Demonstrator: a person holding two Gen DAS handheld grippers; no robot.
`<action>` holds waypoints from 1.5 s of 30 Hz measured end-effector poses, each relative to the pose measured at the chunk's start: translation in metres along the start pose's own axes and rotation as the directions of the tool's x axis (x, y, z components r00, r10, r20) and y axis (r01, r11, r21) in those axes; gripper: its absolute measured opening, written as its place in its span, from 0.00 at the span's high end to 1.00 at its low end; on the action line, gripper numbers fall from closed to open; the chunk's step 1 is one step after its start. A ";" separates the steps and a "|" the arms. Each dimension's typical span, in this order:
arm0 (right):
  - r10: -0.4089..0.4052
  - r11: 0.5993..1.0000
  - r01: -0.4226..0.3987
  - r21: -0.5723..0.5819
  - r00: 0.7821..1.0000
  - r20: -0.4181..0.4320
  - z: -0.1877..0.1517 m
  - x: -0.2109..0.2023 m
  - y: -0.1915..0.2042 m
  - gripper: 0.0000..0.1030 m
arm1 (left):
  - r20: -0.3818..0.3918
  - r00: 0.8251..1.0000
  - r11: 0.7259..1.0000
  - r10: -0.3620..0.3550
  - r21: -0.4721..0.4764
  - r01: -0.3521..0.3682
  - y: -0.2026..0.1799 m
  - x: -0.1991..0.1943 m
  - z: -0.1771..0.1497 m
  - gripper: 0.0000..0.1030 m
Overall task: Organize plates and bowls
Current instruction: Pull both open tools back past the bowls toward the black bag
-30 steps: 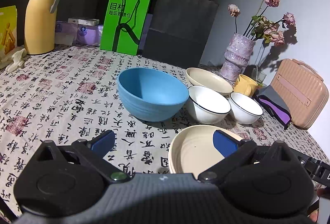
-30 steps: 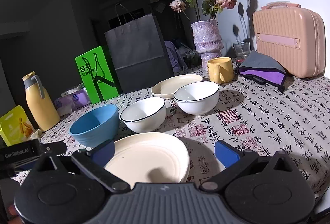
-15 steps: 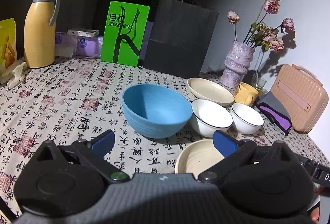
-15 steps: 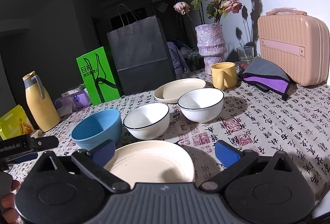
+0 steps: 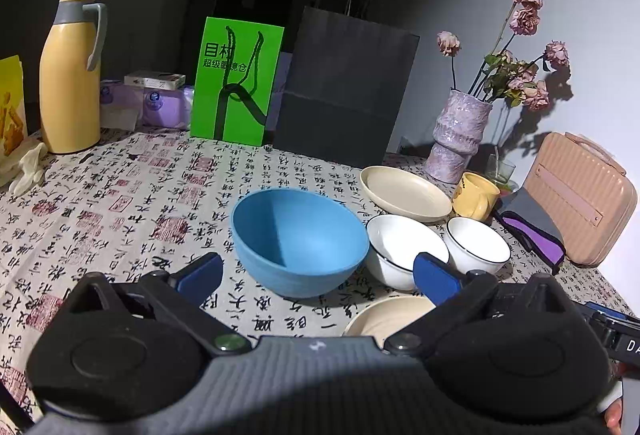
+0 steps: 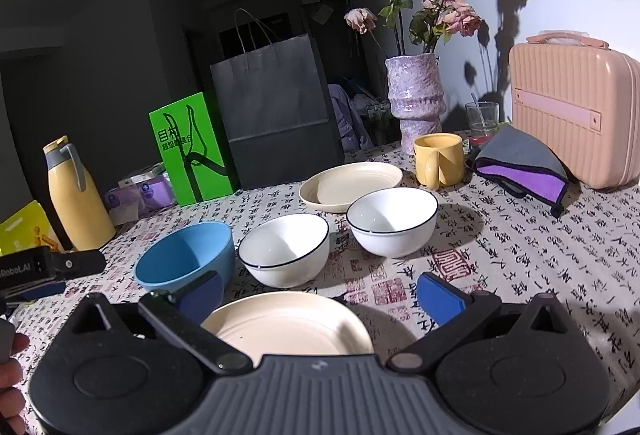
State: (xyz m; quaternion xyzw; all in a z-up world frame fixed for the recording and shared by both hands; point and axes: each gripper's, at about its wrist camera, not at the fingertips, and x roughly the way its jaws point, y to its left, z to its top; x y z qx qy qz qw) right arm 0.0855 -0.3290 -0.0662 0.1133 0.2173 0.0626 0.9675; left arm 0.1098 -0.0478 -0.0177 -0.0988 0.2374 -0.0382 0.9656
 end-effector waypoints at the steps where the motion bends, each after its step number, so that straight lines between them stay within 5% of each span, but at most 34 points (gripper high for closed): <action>1: -0.001 1.000 0.001 -0.002 1.000 0.001 0.002 0.001 -0.001 0.00 | 0.002 1.000 1.000 -0.001 0.002 0.001 -0.001 0.001 0.001 0.00; 45: 0.049 0.998 -0.047 0.041 0.998 -0.048 0.103 0.083 -0.049 0.00 | -0.085 0.995 0.998 -0.056 0.014 0.057 -0.057 0.094 0.063 0.00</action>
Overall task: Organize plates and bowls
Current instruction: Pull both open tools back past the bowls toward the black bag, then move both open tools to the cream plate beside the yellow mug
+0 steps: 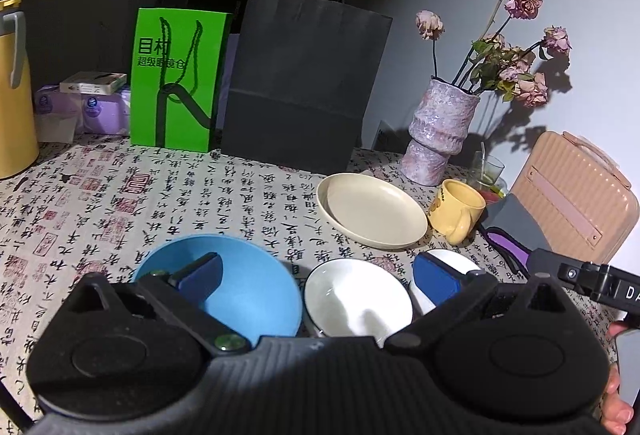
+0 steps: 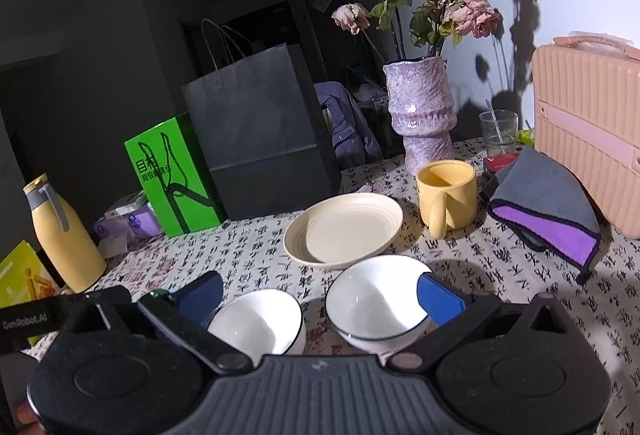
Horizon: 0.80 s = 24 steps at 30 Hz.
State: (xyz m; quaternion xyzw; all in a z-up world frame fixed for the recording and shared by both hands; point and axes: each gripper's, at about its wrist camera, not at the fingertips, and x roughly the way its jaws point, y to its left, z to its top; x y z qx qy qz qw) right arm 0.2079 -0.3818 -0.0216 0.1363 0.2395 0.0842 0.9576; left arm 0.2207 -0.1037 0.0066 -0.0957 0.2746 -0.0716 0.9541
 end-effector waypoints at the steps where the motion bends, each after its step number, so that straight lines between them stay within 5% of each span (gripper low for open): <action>1: -0.001 1.000 0.001 -0.001 1.000 0.003 0.003 0.001 -0.001 0.00 | 0.000 1.000 1.000 -0.001 0.001 0.001 -0.002 0.002 0.001 0.00; 24: 0.000 0.999 0.000 -0.052 1.000 -0.008 0.057 0.044 -0.009 0.00 | -0.008 1.000 0.999 0.020 -0.034 -0.021 -0.033 0.052 0.039 0.00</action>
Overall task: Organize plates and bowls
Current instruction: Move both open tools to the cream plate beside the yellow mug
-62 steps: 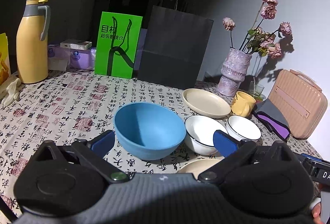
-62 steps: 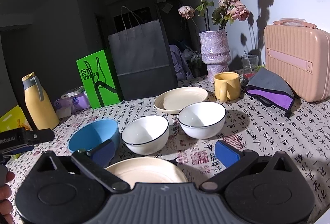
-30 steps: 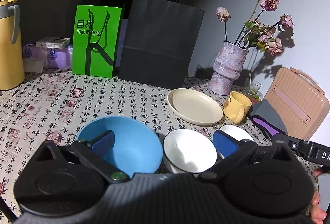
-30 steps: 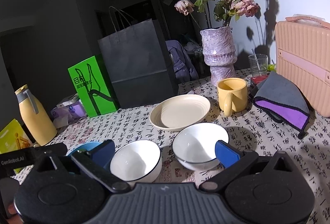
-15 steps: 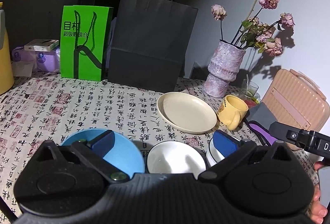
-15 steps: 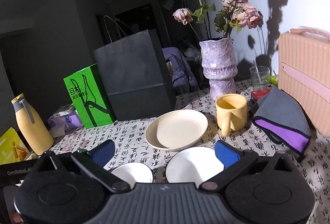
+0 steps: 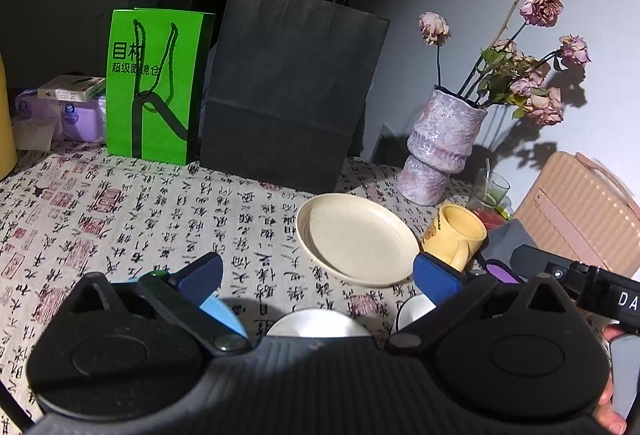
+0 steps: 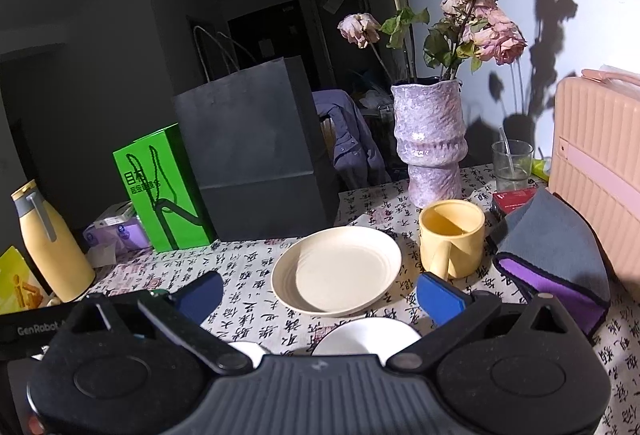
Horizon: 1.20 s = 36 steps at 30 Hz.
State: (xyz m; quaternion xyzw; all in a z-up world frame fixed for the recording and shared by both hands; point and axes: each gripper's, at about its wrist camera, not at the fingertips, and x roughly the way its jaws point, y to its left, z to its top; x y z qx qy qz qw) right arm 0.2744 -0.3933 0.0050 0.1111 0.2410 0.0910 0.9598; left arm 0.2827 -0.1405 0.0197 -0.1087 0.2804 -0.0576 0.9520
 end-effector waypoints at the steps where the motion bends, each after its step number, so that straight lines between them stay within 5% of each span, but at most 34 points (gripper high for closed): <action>1: -0.003 1.000 0.003 0.000 1.000 -0.001 0.002 0.003 -0.001 0.00 | 0.001 1.000 1.000 0.002 0.000 -0.002 -0.002 0.002 0.002 0.00; 36: -0.012 0.997 0.022 0.079 0.992 -0.124 0.044 0.125 -0.038 0.00 | -0.070 0.975 0.975 0.209 -0.066 -0.213 -0.014 0.114 0.061 0.00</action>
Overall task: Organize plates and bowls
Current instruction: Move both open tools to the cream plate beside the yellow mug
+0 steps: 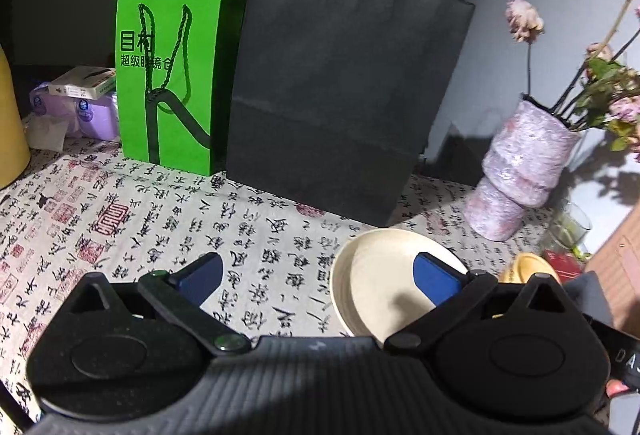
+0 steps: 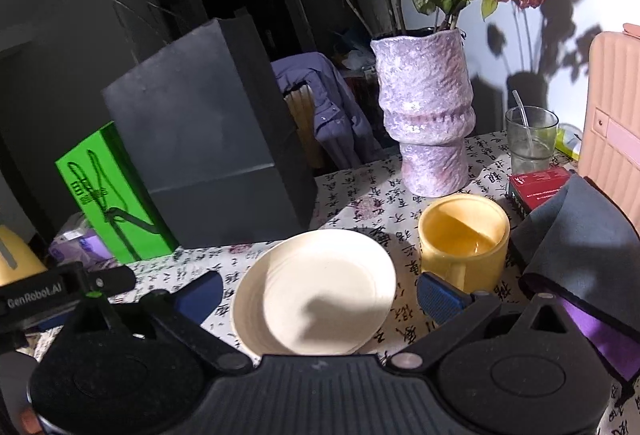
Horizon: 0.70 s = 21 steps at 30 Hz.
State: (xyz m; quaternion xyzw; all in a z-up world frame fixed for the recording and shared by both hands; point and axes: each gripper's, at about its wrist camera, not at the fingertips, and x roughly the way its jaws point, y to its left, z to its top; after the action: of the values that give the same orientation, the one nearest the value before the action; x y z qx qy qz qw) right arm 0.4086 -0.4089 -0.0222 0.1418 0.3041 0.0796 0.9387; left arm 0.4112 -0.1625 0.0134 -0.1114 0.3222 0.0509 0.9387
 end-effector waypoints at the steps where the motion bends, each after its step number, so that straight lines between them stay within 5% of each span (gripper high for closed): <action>1: 0.003 1.000 -0.003 0.003 1.000 -0.005 0.001 0.004 -0.001 0.00 | -0.002 1.000 1.000 0.009 0.002 -0.009 -0.001 0.004 0.002 0.00; 21: 0.005 0.999 0.000 0.047 0.995 -0.097 -0.002 0.076 -0.029 0.00 | -0.133 0.986 0.994 0.102 -0.023 -0.106 -0.008 0.088 -0.002 0.00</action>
State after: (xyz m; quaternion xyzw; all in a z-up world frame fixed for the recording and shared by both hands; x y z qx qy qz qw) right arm 0.4700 -0.4184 -0.0745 0.1602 0.3512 0.0805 0.9190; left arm 0.4802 -0.1684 -0.0409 -0.1117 0.3877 0.0970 0.9098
